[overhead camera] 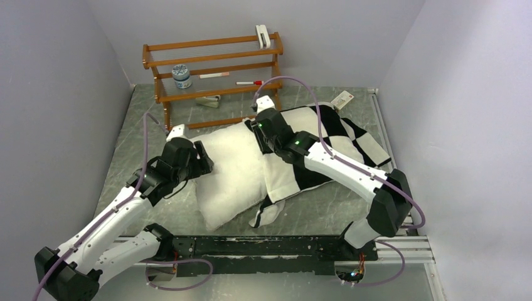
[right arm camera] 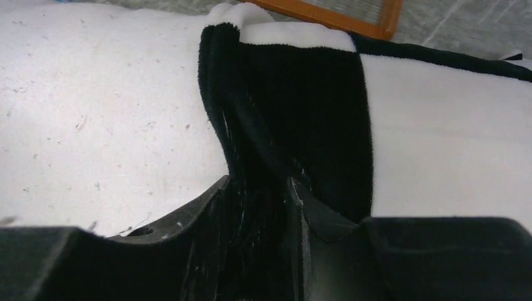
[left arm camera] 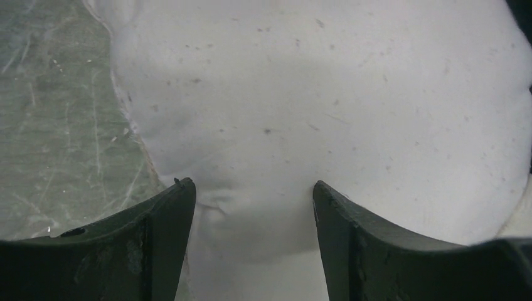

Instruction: Put the pillow into the pillowcase

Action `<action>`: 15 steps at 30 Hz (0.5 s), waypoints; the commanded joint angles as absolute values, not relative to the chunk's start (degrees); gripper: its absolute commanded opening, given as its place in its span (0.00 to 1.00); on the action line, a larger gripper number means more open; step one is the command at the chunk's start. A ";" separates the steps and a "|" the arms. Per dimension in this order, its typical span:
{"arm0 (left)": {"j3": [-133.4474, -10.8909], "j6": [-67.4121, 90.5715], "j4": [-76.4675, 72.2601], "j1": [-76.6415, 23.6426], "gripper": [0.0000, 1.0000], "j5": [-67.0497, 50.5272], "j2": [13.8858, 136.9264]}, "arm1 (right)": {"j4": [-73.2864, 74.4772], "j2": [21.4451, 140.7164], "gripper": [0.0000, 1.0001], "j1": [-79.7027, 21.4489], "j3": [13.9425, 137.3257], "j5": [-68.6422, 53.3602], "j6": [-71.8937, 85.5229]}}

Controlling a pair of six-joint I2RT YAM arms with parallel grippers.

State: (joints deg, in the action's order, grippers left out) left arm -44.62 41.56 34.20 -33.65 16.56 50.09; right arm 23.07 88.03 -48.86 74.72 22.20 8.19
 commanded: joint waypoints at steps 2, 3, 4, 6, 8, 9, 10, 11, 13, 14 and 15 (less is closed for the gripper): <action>-43.58 38.58 34.94 -28.42 0.73 10.27 50.16 | 22.49 89.66 0.39 -48.34 73.47 23.08 6.75; -42.60 38.42 34.36 -27.71 0.74 8.80 50.12 | 22.06 89.87 0.39 -48.36 73.29 22.74 6.62; -41.69 38.56 33.53 -27.12 0.74 7.22 50.10 | 21.44 90.17 0.39 -48.33 73.16 22.01 6.40; -39.05 38.96 30.06 -26.81 0.74 2.89 50.01 | 20.37 90.54 0.39 -48.34 73.08 20.09 6.26; -36.48 40.29 25.50 -26.80 0.73 -0.63 50.01 | 19.54 90.96 0.39 -48.34 73.50 18.26 6.45; -35.26 40.83 22.79 -26.81 0.71 -2.75 50.21 | 19.37 91.54 0.39 -48.33 73.82 17.23 6.67; -34.16 41.44 19.73 -26.81 0.65 -4.57 50.45 | 19.57 92.21 0.35 -48.34 74.46 16.81 6.83; -33.25 41.87 15.78 -26.81 0.55 -6.25 51.03 | 20.19 93.25 0.25 -48.30 75.70 16.26 7.01; -32.29 42.88 11.14 -26.81 0.18 -9.30 52.55 | 21.53 94.53 0.02 -48.66 78.17 15.01 7.29; -32.58 43.32 9.95 -26.76 0.07 -10.01 53.23 | 21.94 94.85 0.00 -49.16 79.48 14.04 7.56; -32.87 43.71 8.54 -26.86 0.05 -10.77 53.60 | 22.18 94.91 0.00 -49.97 81.04 12.89 7.90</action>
State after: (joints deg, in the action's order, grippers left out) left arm -33.56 41.85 19.94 -26.70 -0.75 51.53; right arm 21.34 93.21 -48.73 76.01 17.69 7.01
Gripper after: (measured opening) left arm 0.182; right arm 0.031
